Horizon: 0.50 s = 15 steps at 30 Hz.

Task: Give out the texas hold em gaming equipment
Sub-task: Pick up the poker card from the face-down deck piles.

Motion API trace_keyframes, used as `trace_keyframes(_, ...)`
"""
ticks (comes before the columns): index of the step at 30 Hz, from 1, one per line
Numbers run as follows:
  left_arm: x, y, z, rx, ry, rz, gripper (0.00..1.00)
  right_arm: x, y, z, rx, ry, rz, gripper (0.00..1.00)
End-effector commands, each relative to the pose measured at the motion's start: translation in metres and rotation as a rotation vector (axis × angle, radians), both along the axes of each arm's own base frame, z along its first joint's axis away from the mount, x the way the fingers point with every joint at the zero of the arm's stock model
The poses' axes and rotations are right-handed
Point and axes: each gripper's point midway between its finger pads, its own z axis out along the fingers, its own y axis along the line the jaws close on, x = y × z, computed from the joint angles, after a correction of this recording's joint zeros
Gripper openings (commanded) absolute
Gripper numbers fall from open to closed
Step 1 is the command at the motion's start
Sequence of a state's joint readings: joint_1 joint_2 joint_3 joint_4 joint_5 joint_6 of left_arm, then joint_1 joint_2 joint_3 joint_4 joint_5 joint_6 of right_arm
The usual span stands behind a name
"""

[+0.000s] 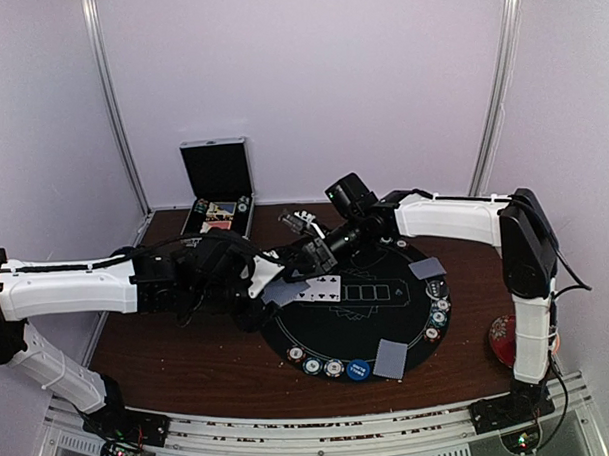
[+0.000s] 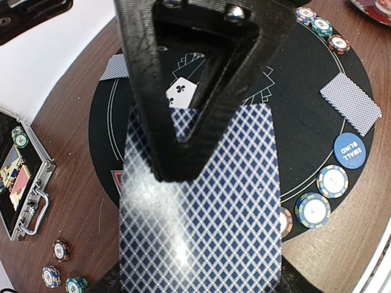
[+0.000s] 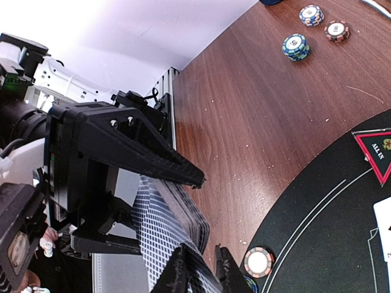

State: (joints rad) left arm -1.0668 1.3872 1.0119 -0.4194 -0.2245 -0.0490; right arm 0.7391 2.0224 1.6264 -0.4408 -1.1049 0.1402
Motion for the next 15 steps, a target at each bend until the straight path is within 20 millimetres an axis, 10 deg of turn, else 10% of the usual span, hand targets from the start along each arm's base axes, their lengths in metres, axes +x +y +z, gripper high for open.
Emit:
trace_keyframes(1,0.007,-0.016,0.026,-0.097,-0.061,-0.013,0.65,-0.003,-0.010,0.011,-0.007,-0.024,0.010,0.09)
trace_keyframes(15,0.007,-0.016,0.026,-0.096,-0.063,-0.012,0.65,0.034,-0.058,0.045,0.000,-0.090,-0.084,0.00)
